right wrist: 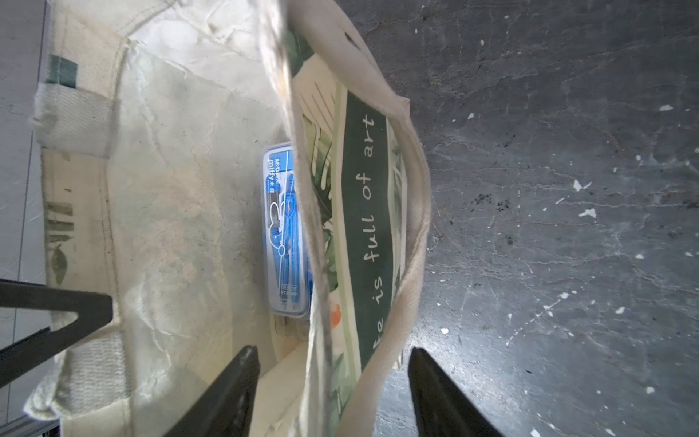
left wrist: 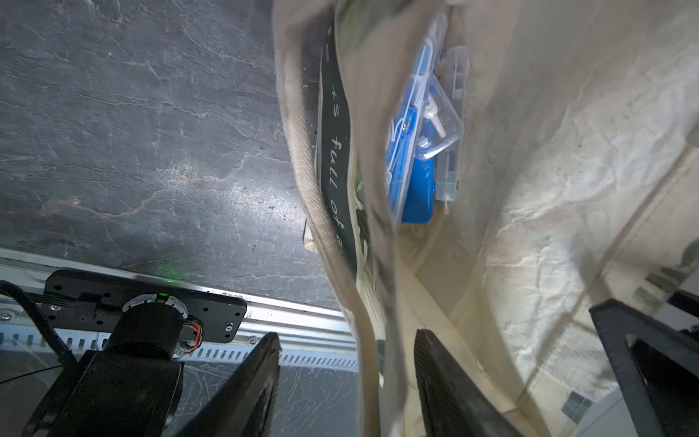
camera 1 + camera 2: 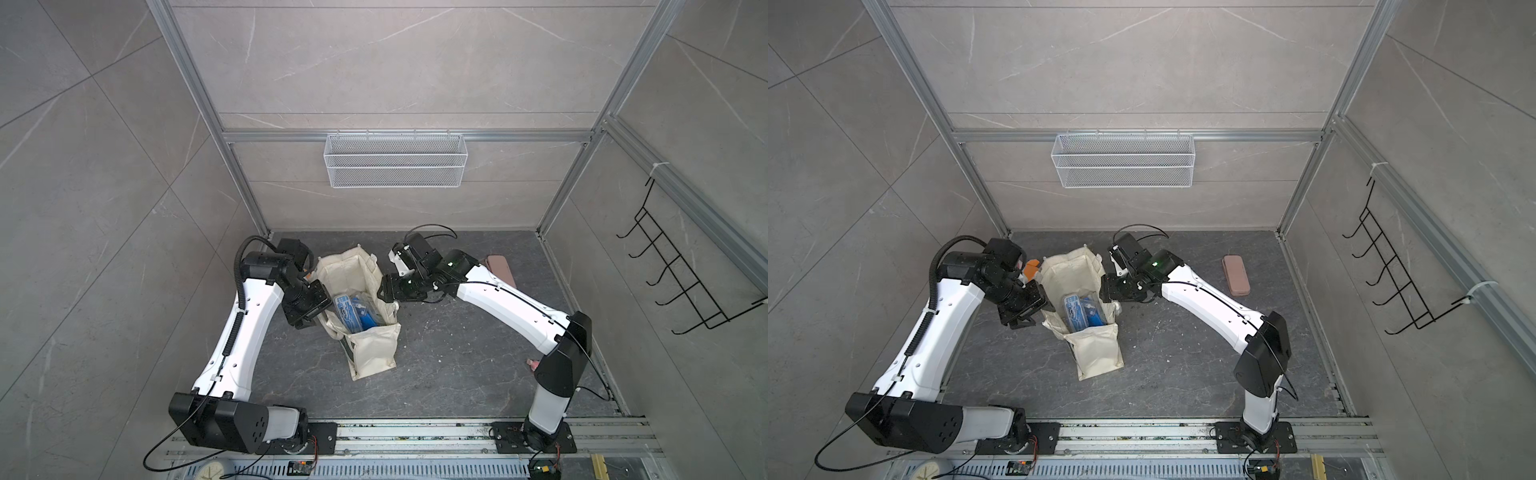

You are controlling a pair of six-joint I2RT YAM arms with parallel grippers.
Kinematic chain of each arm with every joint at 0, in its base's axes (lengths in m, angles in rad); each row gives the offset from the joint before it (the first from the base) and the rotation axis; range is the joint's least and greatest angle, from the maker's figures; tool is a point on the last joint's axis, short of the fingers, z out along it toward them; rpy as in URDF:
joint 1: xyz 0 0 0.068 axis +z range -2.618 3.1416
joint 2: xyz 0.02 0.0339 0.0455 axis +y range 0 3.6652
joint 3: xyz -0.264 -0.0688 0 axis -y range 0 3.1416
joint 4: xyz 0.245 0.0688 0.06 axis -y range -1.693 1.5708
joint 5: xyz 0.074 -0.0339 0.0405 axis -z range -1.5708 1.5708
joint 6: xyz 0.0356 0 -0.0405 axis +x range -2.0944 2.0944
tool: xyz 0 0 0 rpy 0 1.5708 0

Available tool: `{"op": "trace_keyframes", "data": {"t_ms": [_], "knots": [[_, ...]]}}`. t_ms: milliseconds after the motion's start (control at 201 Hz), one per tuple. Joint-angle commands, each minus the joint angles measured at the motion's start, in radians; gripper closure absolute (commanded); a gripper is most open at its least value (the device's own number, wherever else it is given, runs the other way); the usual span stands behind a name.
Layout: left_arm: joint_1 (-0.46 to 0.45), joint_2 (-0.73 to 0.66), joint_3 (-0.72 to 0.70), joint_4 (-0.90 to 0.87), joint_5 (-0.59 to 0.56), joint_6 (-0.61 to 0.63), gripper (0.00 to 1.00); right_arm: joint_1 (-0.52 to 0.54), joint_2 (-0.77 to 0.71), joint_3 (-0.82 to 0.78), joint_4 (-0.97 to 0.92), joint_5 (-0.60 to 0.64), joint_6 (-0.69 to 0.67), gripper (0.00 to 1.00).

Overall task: Take out the compass set from the canvas bag
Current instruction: Adjust the canvas bag at the center of the board.

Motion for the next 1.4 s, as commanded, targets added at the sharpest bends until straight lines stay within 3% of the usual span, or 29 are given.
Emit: {"op": "trace_keyframes", "data": {"t_ms": [0, 329, 389, 473, 543, 648, 887, 982, 1097, 1236, 1391], "knots": [[0.013, -0.029, -0.032, 0.100, -0.044, -0.064, 0.40, 0.008, 0.034, 0.029, 0.006, 0.032, 0.015, 0.34], [0.033, 0.025, -0.085, 0.210, -0.065, -0.081, 0.49, 0.020, 0.106, 0.115, -0.025, 0.053, 0.023, 0.53], [0.034, 0.047, -0.063, 0.220, -0.060, -0.071, 0.61, 0.022, 0.109, 0.121, -0.025, 0.053, 0.027, 0.61], [0.034, 0.086, -0.012, 0.221, -0.047, -0.054, 0.87, 0.026, 0.107, 0.121, -0.025, 0.055, 0.039, 0.76], [0.034, 0.122, 0.049, 0.210, -0.045, -0.034, 1.00, 0.028, 0.100, 0.115, -0.019, 0.061, 0.058, 0.88], [0.033, 0.178, 0.166, 0.190, -0.044, 0.013, 1.00, 0.043, 0.063, 0.079, 0.013, 0.103, 0.094, 1.00], [0.012, 0.353, 0.526, 0.161, 0.025, 0.171, 1.00, 0.096, -0.057, -0.144, 0.210, 0.174, 0.202, 1.00], [-0.025, 0.388, 0.608, 0.172, 0.068, 0.243, 1.00, 0.100, -0.059, -0.225, 0.256, 0.169, 0.236, 1.00], [-0.075, 0.369, 0.564, 0.216, 0.138, 0.297, 1.00, 0.099, -0.057, -0.323, 0.287, 0.161, 0.275, 1.00], [-0.102, 0.289, 0.376, 0.278, 0.252, 0.322, 1.00, 0.099, -0.085, -0.391, 0.307, 0.170, 0.290, 1.00], [-0.136, 0.173, 0.203, 0.302, 0.290, 0.362, 1.00, 0.089, -0.122, -0.447, 0.315, 0.160, 0.322, 1.00]]}}
